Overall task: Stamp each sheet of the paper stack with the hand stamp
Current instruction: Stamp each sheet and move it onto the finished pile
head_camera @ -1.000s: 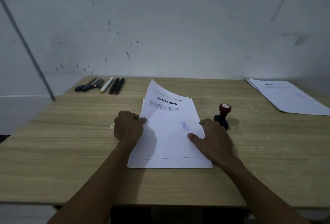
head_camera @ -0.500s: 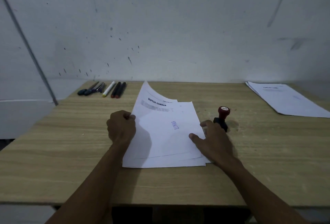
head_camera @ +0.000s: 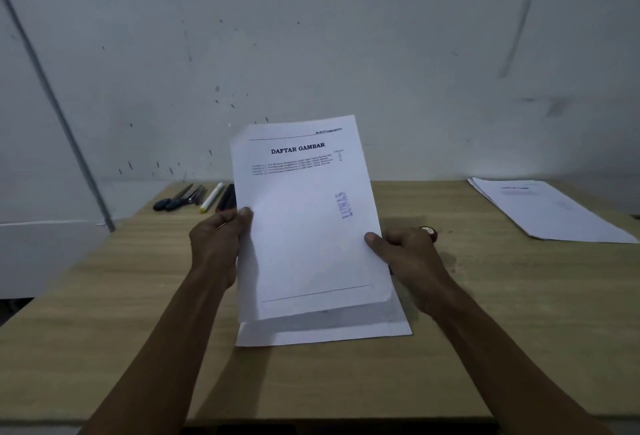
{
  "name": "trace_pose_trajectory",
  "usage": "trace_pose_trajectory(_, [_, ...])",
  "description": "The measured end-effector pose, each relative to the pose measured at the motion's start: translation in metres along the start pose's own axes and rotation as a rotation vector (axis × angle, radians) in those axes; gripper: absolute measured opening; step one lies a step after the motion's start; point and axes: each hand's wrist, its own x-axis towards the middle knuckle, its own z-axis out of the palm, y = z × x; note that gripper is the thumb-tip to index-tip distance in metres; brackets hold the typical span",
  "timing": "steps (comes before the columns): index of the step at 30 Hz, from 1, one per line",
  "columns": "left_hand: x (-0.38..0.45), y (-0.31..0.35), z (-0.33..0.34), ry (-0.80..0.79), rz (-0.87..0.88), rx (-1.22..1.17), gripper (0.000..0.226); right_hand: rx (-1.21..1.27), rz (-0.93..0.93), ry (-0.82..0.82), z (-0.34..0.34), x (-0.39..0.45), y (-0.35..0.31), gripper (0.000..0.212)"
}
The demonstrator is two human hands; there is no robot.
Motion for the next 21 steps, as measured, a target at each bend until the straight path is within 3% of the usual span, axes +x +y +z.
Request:
trace_pose_trajectory(4, [-0.002, 0.008, 0.022, -0.036, 0.011, 0.032, 0.005, -0.028, -0.062, 0.104, -0.017, 0.003, -0.01, 0.019])
trace_pose_trajectory(13, [-0.015, 0.021, 0.13, -0.192, 0.068, 0.123, 0.008, -0.116, -0.087, 0.393, -0.108, 0.031, -0.018, 0.022])
trace_pose_trajectory(21, [-0.022, -0.006, 0.263, -0.397, 0.177, 0.424, 0.013, -0.425, 0.038, 0.684, -0.213, 0.068, 0.005, 0.014])
